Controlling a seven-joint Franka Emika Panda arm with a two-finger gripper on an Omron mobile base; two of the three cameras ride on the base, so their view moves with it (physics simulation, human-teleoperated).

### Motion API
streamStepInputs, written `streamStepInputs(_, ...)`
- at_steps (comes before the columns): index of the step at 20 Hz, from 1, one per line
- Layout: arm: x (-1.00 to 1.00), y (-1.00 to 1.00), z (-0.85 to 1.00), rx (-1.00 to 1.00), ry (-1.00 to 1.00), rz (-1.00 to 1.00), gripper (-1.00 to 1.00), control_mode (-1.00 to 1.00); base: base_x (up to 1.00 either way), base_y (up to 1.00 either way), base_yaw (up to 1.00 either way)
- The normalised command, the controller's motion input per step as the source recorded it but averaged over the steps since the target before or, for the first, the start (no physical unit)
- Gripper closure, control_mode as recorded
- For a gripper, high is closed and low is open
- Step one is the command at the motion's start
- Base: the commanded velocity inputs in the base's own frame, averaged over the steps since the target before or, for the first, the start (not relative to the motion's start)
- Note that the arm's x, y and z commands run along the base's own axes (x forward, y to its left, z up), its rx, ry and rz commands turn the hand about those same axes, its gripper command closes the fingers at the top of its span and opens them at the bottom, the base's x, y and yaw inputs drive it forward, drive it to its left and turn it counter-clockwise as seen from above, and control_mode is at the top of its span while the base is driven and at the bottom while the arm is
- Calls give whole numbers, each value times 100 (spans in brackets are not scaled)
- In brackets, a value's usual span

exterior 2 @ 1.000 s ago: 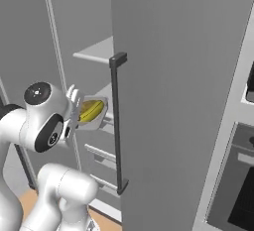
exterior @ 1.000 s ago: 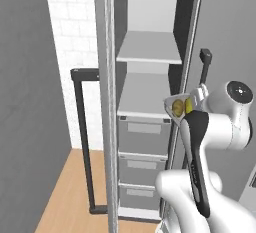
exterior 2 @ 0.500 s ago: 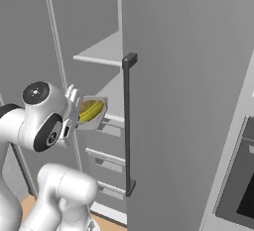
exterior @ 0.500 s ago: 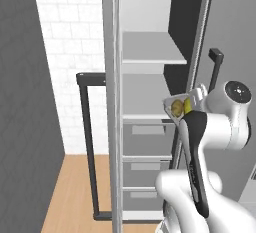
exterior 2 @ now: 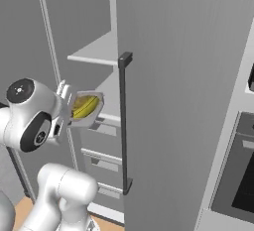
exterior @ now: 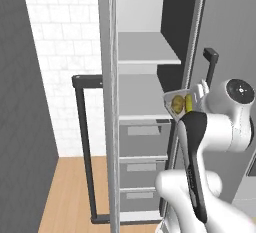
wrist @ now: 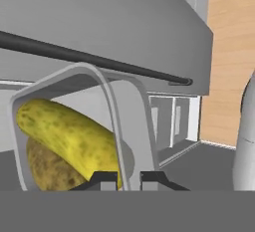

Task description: Take the meat container that has the fish and place it on the second highest rack of the freezer. Then take the vegetable container that has the cucumber and potato and place it on the highest rack of the freezer.

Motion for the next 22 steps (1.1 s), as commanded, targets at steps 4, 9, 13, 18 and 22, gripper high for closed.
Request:
streamStepInputs(4,0,34,21,-3,-18,-3,100,-100,0,0,0)
streamStepInputs(9,19,22,41,0,-20,-5,100,-100,0,0,0)
streamStepInputs(13,53,4,64,10,-4,0,100,-100,0,0,0)
streamStepInputs(18,43,0,68,14,0,0,100,-100,0,0,0)
streamStepInputs(22,45,0,37,4,4,-1,100,-100,0,0,0)
